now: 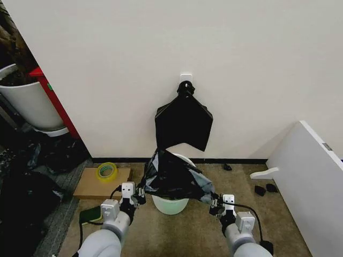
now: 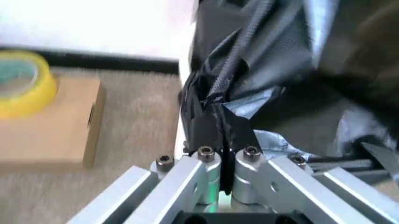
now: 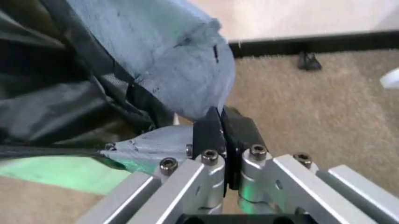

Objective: Place the garbage bag over the trash bin.

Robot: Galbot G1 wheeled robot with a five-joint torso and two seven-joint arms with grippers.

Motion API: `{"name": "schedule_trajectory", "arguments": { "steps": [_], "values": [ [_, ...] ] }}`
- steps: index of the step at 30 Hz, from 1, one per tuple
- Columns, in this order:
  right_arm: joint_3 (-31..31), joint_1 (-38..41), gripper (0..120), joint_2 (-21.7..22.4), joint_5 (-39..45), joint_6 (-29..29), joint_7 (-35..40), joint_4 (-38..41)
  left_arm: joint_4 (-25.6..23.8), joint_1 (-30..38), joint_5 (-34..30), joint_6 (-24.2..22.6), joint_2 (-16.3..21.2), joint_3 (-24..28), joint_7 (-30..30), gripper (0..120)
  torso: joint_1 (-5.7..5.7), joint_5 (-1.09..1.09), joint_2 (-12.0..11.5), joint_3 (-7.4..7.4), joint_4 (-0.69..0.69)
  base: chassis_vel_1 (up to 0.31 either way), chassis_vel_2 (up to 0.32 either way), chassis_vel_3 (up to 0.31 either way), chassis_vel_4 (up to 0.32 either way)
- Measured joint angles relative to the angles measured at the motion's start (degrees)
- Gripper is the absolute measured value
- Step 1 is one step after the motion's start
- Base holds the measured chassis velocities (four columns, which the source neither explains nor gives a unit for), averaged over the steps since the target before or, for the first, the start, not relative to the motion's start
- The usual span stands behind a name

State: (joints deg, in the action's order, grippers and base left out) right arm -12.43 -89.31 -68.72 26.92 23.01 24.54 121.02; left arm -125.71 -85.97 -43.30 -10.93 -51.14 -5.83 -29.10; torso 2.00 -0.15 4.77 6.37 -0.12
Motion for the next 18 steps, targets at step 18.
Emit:
{"name": "schedule_trajectory", "arguments": {
  "steps": [18],
  "values": [
    [3.2, 6.6, 0, -0.5, -2.9, 1.8, -1.0, -9.8, 9.0, 6.1, -1.9, -2.1, -1.3, 2.0, -2.0, 0, 0.00, 0.00, 0.0, 0.00, -0.01, 0.000, 0.000, 0.000, 0.000]
  ]
}}
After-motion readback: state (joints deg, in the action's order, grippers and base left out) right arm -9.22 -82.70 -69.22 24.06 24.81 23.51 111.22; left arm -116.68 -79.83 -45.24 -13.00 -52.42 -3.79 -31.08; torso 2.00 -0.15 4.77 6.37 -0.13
